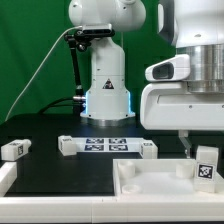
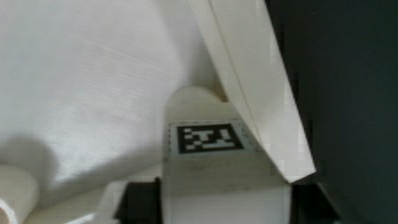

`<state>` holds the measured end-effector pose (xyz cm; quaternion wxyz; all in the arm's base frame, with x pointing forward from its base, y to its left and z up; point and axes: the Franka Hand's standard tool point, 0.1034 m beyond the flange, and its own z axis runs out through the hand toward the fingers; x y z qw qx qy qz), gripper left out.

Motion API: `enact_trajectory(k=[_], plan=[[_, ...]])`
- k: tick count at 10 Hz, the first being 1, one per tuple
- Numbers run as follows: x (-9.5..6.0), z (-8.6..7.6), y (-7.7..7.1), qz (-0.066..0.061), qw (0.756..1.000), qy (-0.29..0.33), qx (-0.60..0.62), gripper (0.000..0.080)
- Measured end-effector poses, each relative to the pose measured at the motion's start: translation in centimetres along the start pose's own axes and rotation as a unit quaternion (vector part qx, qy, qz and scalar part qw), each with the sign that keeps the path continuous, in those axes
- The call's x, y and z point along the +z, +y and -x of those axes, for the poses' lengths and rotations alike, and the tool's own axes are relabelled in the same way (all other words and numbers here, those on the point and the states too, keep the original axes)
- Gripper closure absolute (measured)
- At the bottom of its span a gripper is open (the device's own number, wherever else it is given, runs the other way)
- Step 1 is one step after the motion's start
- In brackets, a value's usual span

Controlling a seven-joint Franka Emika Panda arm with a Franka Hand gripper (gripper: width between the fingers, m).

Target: Assemble one leg

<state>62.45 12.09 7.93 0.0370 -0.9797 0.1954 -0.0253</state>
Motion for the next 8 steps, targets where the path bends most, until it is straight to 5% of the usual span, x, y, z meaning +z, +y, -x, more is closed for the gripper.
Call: enact_trajectory(k=[4,8], plan=[[0.09,0.40,0.20,-0.005,0.984,0.010,0.176,0.0504],[0.15,0.65,-0.21,-0.012,0.894,0.021,0.448,0.0505]])
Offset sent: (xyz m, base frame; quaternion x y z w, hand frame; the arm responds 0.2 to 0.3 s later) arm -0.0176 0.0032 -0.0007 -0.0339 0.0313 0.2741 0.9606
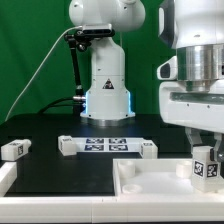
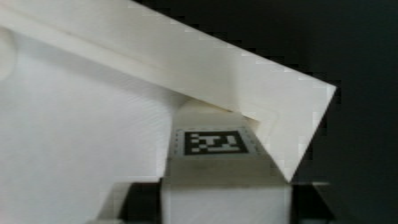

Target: Assemble one leg

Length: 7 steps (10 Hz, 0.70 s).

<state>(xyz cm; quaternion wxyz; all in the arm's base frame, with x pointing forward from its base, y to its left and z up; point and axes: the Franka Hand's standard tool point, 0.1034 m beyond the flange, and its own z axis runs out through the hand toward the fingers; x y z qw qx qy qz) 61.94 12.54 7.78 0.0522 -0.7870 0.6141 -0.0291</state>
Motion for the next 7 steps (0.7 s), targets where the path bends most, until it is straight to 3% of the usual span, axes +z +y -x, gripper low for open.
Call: enact_trajectory(k=[2,4,7], plan=[[0.01,0.04,-0.10,-0.001,0.988,-0.003,0.153,0.0505],[0.00,0.00,0.03,0.002,0.959,-0.004,0.282,0.0505],[-0.01,-0.10,0.02,0.002,0.945,-0.020,0.327,0.0505]])
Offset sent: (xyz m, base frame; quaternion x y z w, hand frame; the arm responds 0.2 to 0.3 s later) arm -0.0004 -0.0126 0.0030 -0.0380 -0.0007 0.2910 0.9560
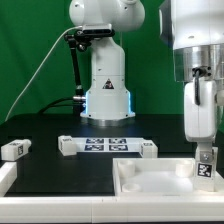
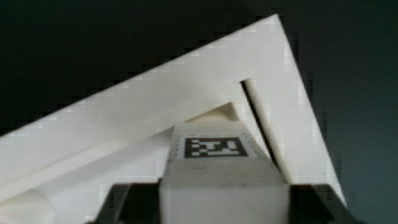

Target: Assemble one leg

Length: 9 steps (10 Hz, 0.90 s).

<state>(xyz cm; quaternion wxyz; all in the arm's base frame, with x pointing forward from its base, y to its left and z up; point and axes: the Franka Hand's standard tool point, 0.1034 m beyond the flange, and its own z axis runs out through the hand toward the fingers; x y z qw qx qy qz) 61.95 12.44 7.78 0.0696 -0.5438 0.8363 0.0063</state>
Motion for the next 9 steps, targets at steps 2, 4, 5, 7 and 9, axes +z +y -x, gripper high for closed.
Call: enact_trajectory(k=[2,4,5,7,9], plan=[[0.02,0.35,0.18,0.001,1.000,-0.008,-0.002,0.0505],[0.04,0.37,0.21,0.001,1.000,-0.008,-0.006,0.0206],[0.02,0.31,0.16,0.001,1.000,-0.008,-0.023,0.0206],[-0.06,-0.20,-0.20,0.003,0.992,-0.006,-0.122,0.0161],[-0.29,-0.22,-0.37,0.016,0.969,-0.010,-0.246,0.0151]])
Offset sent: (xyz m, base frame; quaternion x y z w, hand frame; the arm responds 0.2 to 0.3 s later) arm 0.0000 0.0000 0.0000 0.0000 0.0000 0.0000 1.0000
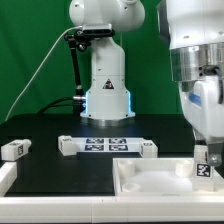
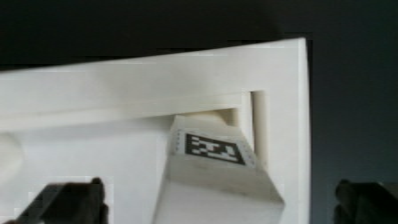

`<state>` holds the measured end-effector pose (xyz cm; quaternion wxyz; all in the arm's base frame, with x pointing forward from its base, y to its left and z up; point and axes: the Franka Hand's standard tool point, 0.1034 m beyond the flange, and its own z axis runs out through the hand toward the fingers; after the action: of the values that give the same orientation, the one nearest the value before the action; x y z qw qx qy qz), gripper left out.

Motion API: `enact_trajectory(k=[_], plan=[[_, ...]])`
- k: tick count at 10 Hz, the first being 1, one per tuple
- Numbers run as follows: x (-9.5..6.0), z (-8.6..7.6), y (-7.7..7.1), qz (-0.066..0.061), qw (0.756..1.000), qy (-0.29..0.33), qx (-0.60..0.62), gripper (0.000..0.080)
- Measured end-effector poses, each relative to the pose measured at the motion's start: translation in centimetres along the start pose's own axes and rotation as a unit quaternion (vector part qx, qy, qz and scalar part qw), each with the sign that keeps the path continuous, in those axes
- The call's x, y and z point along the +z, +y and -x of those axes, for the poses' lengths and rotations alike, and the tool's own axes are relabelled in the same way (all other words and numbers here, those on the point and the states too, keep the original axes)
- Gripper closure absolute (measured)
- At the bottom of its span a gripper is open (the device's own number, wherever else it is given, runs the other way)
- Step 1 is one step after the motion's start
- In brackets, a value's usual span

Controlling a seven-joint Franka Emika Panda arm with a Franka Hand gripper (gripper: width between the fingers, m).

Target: Assemble one leg

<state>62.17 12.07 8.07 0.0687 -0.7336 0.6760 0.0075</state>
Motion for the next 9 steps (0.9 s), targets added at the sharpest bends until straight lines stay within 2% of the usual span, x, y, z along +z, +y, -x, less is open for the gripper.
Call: enact_trajectory(k=[3,5,6,9], plan=[[-0.15,-0.62,0.13,0.017,0.987,0.001,-0.158,0.0150],[-0.12,-1.14,0.19,0.035,0.960,0.010,-0.276,0.0150],[-0.12,-1.12,0.10,0.037,0.949,0.017,-0.313,0.0150],[0.01,-0.74,-0.13,0.029,0.901,0.026,-0.432,0.0150]])
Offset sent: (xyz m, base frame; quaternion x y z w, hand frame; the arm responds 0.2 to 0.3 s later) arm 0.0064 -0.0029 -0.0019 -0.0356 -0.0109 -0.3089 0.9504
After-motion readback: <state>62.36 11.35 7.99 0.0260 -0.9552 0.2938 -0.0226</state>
